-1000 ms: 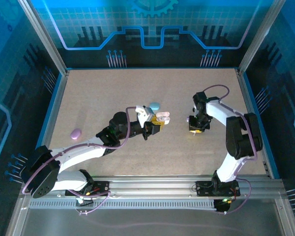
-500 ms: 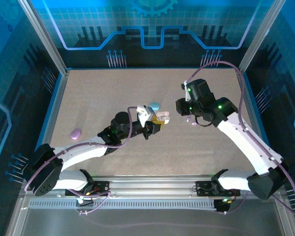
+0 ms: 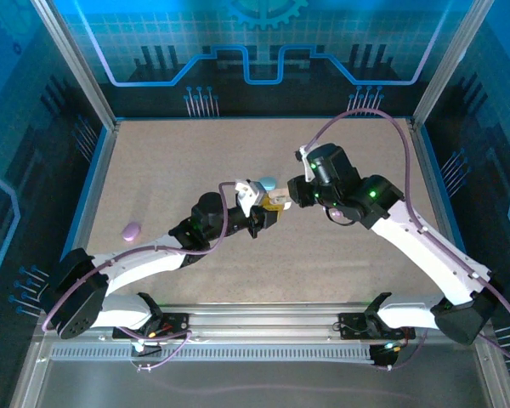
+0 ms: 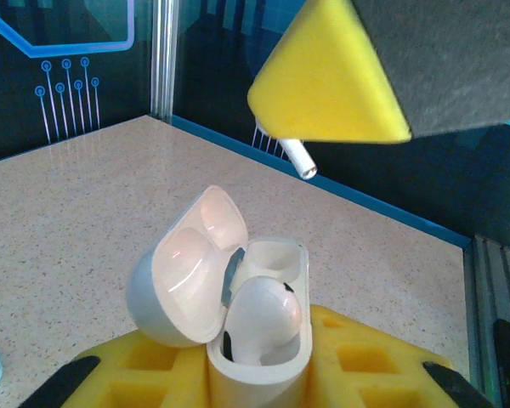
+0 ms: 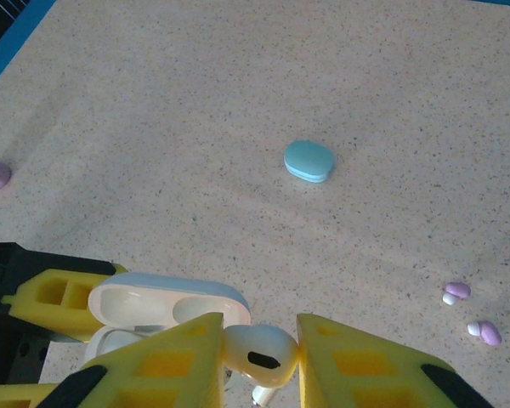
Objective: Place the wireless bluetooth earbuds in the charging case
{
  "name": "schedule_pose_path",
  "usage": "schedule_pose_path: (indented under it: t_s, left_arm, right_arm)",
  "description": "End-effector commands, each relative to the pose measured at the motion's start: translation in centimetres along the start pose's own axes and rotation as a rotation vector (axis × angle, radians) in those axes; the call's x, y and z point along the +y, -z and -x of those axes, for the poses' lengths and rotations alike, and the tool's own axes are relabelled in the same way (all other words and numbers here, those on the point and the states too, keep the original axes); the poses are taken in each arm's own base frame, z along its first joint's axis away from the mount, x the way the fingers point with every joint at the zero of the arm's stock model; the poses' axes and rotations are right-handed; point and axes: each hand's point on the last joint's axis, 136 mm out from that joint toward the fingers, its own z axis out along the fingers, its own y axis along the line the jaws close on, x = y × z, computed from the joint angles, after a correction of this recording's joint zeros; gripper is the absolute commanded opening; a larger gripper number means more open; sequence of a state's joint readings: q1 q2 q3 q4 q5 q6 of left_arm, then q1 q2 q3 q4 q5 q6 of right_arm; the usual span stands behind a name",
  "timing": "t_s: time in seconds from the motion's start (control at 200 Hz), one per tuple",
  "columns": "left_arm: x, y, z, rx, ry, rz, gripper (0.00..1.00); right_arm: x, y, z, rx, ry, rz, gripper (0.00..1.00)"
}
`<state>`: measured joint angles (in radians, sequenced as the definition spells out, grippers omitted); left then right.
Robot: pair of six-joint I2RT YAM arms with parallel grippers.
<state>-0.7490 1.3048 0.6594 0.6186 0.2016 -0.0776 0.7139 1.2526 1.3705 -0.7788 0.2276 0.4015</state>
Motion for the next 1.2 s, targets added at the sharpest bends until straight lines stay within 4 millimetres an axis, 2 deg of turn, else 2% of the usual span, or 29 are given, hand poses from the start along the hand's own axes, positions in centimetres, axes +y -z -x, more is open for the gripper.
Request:
schedule_pose_path:
  t_s: [0.0,0.635,1.196]
  left_arm:
    - [0.0,0.0,2.7,-0.080,0.000,0.002,0.26]
    - [-0.3,0.0,4.0,-0.126,0.035,-0.011,0.26]
    - [0.2,0.5,4.5,-0.145,0.030,0.023,0.25]
  right_arm:
    - [1.1,0.5,0.4,-0.042,0.015,0.041,0.27]
    - [2.5,-1.0,-0.9,-0.013,0.056,0.092,0.27]
    - [4.1,0.5,-2.8,-0.007,0.113,0.240,0.30]
